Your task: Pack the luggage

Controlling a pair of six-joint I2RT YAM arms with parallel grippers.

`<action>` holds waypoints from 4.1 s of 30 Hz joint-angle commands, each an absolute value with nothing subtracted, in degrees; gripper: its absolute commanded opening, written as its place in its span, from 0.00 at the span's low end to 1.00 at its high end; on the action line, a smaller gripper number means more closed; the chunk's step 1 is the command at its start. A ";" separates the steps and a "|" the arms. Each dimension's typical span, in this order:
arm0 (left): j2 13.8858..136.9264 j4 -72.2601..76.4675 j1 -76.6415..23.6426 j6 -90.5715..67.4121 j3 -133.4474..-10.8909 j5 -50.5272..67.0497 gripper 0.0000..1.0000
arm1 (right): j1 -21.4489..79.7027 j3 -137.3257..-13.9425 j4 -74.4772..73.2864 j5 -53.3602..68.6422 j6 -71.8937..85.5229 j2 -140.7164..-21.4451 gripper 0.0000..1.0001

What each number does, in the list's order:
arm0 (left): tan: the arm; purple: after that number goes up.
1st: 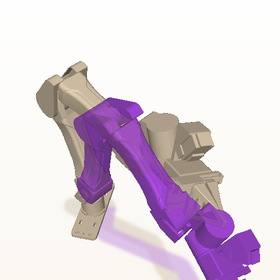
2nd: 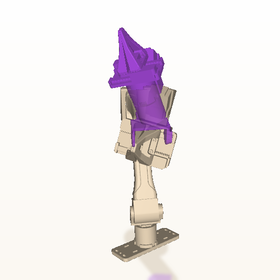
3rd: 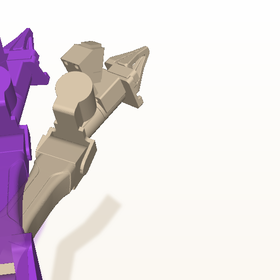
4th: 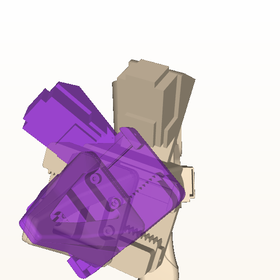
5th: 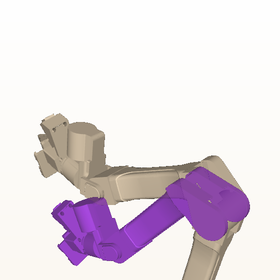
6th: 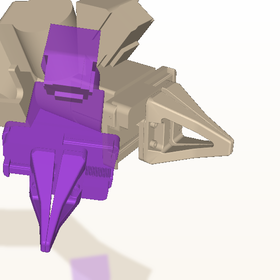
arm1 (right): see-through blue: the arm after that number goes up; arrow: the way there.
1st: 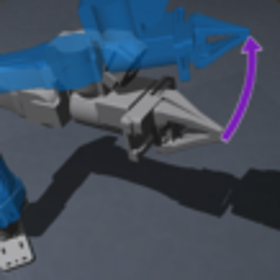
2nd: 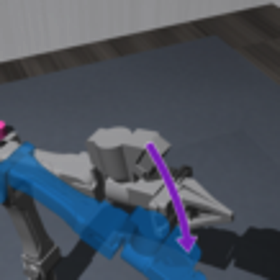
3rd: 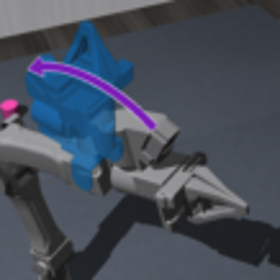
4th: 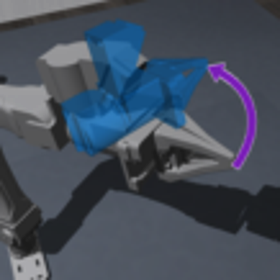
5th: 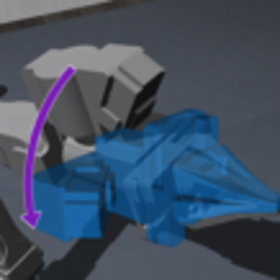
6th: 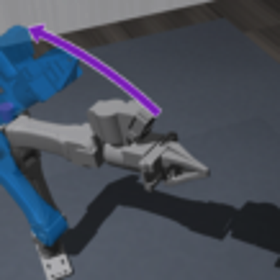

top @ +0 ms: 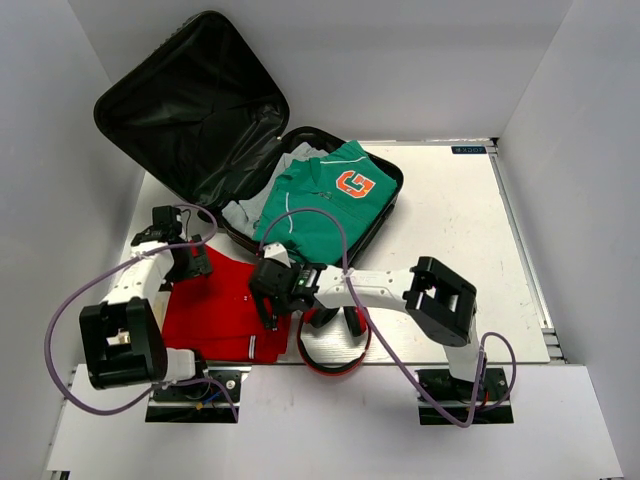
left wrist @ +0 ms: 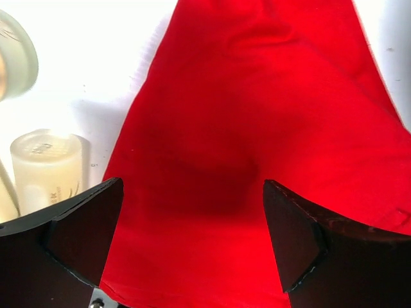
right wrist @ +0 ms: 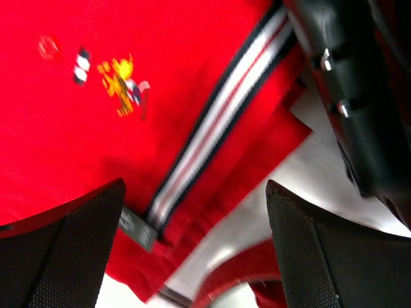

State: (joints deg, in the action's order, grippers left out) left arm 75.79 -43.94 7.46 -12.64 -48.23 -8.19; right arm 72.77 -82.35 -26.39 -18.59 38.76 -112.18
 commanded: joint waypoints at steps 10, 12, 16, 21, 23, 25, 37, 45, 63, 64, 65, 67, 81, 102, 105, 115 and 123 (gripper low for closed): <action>82.44 -44.82 8.61 -17.31 -49.22 -10.64 0.94 | 72.60 -76.55 -18.97 -12.83 50.88 -113.03 0.90; 82.70 -44.21 8.61 -18.10 -48.43 -10.37 0.93 | 72.69 -77.08 -21.26 -12.66 51.94 -114.08 0.90; 82.18 -43.95 8.35 -19.25 -47.12 -9.23 0.93 | 72.77 -81.27 -26.43 -11.86 53.61 -117.94 0.90; 80.77 -43.24 8.17 -20.39 -44.83 -9.23 0.92 | 72.33 -85.08 -31.11 -11.25 55.81 -122.69 0.88; 80.07 -42.63 8.00 -20.13 -44.47 -9.32 0.92 | 72.33 -84.64 -29.63 -11.16 55.38 -123.05 0.80; 79.63 -42.98 7.91 -20.22 -44.56 -9.49 0.92 | 72.25 -83.24 -25.50 -10.46 54.67 -122.61 0.70; 74.18 -44.12 6.86 -19.07 -46.23 -7.13 0.97 | 71.28 -77.18 -15.92 -16.42 41.06 -113.04 0.00; 66.19 -48.60 7.12 -19.16 -51.06 -6.68 1.00 | 71.37 -77.96 -17.75 -11.97 10.30 -99.68 0.00; 68.11 -47.55 5.72 -20.83 -54.93 1.84 1.00 | 66.90 -96.23 -30.40 -17.12 -29.52 -93.60 0.00; 68.12 -47.29 5.36 -20.92 -54.93 1.93 1.00 | 64.97 -98.50 -32.59 -17.40 -30.75 -94.91 0.00; 68.12 -46.24 4.58 -20.92 -54.76 2.11 1.00 | 62.78 -100.00 -35.22 -17.49 -31.28 -96.23 0.00; 69.07 -45.27 2.65 -20.48 -54.67 2.20 1.00 | 59.35 -109.80 -41.90 -16.44 -32.78 -100.18 0.00; 75.67 -42.28 -5.62 -19.08 -59.24 -2.20 1.00 | 38.25 -115.58 -36.67 -13.89 -44.56 -106.69 0.00; 93.60 -39.11 -9.49 -20.30 -69.78 -7.29 0.93 | 26.89 -124.19 -23.29 5.80 -48.43 -125.24 0.00; 93.95 -39.46 -9.58 -19.60 -70.75 -7.30 0.93 | 26.89 -122.27 -22.60 6.07 -47.12 -126.47 0.06; 92.73 -43.59 -9.49 -18.37 -75.40 -10.02 1.00 | 26.80 -121.46 -16.26 -1.48 -40.62 -122.27 0.90; 86.40 -54.21 -8.26 -20.47 -78.40 -13.70 1.00 | 27.16 -119.27 -22.39 -8.43 -22.43 -113.58 0.90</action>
State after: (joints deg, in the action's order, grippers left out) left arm 91.53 -51.75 -9.08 -18.13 -75.24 -10.41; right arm 26.79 -120.03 -20.49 -4.49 -32.97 -122.13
